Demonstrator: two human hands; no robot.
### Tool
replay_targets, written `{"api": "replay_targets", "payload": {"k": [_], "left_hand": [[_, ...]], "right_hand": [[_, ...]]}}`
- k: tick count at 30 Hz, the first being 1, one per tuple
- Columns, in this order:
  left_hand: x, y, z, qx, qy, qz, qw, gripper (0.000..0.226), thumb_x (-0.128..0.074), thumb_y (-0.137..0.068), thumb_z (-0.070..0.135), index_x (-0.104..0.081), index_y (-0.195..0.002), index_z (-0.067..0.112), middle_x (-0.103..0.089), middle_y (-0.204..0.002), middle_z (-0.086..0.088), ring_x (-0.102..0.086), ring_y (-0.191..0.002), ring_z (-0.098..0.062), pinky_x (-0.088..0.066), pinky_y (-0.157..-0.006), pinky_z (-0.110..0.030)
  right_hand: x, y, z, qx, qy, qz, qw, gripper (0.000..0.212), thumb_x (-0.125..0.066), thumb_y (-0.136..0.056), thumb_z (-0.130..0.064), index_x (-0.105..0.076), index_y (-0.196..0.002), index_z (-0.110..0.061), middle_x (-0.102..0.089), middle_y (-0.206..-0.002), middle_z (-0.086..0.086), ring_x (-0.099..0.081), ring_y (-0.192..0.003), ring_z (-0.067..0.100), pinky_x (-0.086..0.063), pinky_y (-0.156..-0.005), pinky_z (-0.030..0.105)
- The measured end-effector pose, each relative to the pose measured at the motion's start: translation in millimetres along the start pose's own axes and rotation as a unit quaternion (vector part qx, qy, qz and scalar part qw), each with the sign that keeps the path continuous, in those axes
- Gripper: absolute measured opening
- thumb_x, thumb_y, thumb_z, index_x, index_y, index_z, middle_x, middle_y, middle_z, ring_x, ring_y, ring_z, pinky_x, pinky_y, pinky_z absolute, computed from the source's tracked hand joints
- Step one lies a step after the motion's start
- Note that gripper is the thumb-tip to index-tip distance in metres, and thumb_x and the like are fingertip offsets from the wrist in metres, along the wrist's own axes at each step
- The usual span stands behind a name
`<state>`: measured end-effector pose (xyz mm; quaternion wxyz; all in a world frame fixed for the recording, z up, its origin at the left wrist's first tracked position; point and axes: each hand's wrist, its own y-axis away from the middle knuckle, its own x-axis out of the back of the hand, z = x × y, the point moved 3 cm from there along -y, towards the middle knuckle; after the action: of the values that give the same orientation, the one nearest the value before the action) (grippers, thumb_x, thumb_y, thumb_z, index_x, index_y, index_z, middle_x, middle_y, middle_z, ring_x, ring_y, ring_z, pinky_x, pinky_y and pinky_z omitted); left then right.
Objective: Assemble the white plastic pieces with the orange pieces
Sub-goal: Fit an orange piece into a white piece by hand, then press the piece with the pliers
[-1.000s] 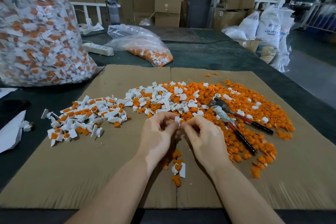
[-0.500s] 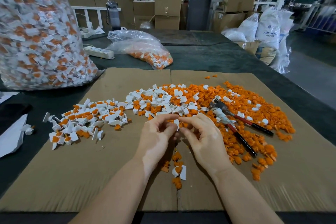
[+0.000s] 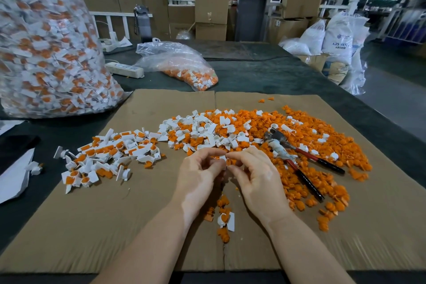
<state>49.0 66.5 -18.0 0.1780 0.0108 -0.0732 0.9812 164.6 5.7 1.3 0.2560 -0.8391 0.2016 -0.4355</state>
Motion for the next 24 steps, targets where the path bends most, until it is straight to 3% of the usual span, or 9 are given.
{"api": "replay_targets", "payload": {"k": [5,8,10,13,15,17,20,24], "left_hand": [[-1.1,-1.1,2.2,-0.007,-0.012,0.014,1.000,0.010,-0.066,-0.085,0.012,-0.067,-0.092,0.019,-0.065,-0.064,-0.005,-0.066,-0.063,-0.016,-0.052,-0.059,-0.017],[-1.0,-1.9,4.7,0.002,0.002,0.013,1.000,0.010,-0.066,-0.085,0.010,-0.066,-0.094,0.014,-0.065,-0.063,-0.005,-0.064,-0.057,-0.010,-0.050,-0.055,-0.015],[-0.6,-2.4,5.1,0.022,0.027,0.017,0.999,0.011,-0.066,-0.085,0.007,-0.066,-0.095,0.012,-0.063,-0.058,0.000,-0.060,-0.052,-0.006,-0.049,-0.051,-0.015],[-0.9,-4.0,4.6,0.044,0.038,0.023,0.998,0.012,-0.065,-0.086,0.005,-0.066,-0.096,0.012,-0.062,-0.058,0.000,-0.058,-0.050,-0.004,-0.048,-0.048,-0.014],[-1.1,-5.6,4.1,0.052,0.043,0.029,0.997,0.012,-0.065,-0.086,0.005,-0.066,-0.096,0.011,-0.061,-0.057,0.000,-0.057,-0.050,-0.004,-0.047,-0.049,-0.014],[-1.8,-7.1,3.6,0.061,0.052,0.032,0.996,0.012,-0.064,-0.086,0.005,-0.066,-0.096,0.012,-0.062,-0.056,0.002,-0.058,-0.052,-0.004,-0.048,-0.050,-0.014],[-1.9,-9.3,2.1,0.076,0.062,0.038,0.994,0.012,-0.064,-0.086,0.007,-0.066,-0.095,0.015,-0.063,-0.056,0.004,-0.058,-0.053,-0.004,-0.048,-0.051,-0.015],[-1.4,-10.9,1.2,0.087,0.071,0.043,0.993,0.013,-0.064,-0.086,0.006,-0.065,-0.095,0.015,-0.064,-0.058,0.003,-0.059,-0.055,-0.005,-0.049,-0.052,-0.015]], "right_hand": [[-0.8,0.3,0.1,-0.002,0.008,-0.008,1.000,0.023,-0.066,-0.084,-0.006,-0.069,-0.106,-0.010,-0.061,-0.088,-0.002,-0.052,-0.087,0.008,-0.040,-0.083,0.012],[4.1,0.5,3.1,-0.028,0.035,0.011,0.999,0.027,-0.066,-0.085,-0.015,-0.066,-0.112,-0.012,-0.064,-0.099,-0.002,-0.056,-0.099,0.012,-0.042,-0.093,0.024],[13.7,-1.1,11.2,-0.089,0.077,0.032,0.993,0.034,-0.063,-0.088,-0.025,-0.061,-0.120,-0.014,-0.063,-0.112,-0.001,-0.053,-0.112,0.014,-0.033,-0.100,0.028],[36.9,-3.8,36.3,-0.249,0.206,0.018,0.946,0.048,-0.051,-0.092,-0.041,-0.046,-0.133,-0.017,-0.052,-0.130,0.003,-0.044,-0.123,0.019,-0.028,-0.103,0.038],[52.4,-3.7,54.9,-0.347,0.290,-0.060,0.890,0.056,-0.046,-0.090,-0.048,-0.038,-0.136,-0.018,-0.043,-0.139,0.008,-0.036,-0.129,0.026,-0.023,-0.107,0.048],[60.7,-4.3,69.2,-0.409,0.305,-0.150,0.846,0.061,-0.042,-0.088,-0.052,-0.033,-0.138,-0.019,-0.032,-0.146,0.009,-0.025,-0.136,0.029,-0.012,-0.109,0.056],[61.6,-9.7,80.0,-0.428,0.307,-0.200,0.826,0.064,-0.042,-0.085,-0.058,-0.036,-0.137,-0.022,-0.028,-0.147,0.007,-0.020,-0.138,0.031,-0.004,-0.108,0.061],[60.2,-15.5,84.7,-0.425,0.320,-0.191,0.825,0.064,-0.048,-0.079,-0.062,-0.043,-0.130,-0.024,-0.030,-0.145,0.010,-0.022,-0.135,0.034,-0.006,-0.107,0.063]]}}
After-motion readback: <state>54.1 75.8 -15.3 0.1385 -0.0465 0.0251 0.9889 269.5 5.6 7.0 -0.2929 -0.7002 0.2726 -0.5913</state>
